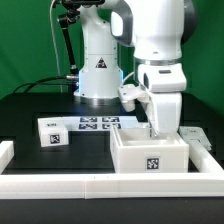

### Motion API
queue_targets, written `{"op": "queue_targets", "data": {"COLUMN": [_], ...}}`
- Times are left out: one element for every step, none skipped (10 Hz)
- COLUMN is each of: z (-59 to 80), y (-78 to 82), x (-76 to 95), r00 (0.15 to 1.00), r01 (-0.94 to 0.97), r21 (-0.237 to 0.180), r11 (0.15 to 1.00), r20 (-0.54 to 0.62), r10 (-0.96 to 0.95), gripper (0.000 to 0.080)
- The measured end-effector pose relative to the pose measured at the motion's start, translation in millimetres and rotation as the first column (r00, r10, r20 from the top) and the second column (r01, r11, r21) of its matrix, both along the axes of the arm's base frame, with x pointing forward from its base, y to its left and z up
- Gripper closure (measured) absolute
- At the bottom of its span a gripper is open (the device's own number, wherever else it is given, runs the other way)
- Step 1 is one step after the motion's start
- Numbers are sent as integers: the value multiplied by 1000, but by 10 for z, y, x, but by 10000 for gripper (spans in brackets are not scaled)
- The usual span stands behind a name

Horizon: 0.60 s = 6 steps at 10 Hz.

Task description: Assemble cabinet

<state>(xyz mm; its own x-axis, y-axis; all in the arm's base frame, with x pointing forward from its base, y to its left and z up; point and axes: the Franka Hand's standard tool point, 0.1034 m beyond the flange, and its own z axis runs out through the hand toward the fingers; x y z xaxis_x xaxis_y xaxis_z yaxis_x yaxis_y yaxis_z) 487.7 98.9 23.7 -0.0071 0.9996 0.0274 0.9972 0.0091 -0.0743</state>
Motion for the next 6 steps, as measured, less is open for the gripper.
{"op": "queue_targets", "data": {"z": [-11, -18, -20, -24, -42, -49], "y": [66, 110, 122, 135, 162, 215], "x": [57, 121, 173, 219, 276, 347], "r00": [1000, 1000, 1000, 1000, 1000, 1000], "r01": [-3, -7, -9, -10, -10, -10], "r21": [4, 9, 12, 15, 20, 25], "r11": [1000, 1000, 1000, 1000, 1000, 1000], "r20": [6, 13, 19, 24, 29, 29], "r10": [3, 7, 9, 9, 10, 9], "gripper": [756, 756, 756, 756, 756, 756]}}
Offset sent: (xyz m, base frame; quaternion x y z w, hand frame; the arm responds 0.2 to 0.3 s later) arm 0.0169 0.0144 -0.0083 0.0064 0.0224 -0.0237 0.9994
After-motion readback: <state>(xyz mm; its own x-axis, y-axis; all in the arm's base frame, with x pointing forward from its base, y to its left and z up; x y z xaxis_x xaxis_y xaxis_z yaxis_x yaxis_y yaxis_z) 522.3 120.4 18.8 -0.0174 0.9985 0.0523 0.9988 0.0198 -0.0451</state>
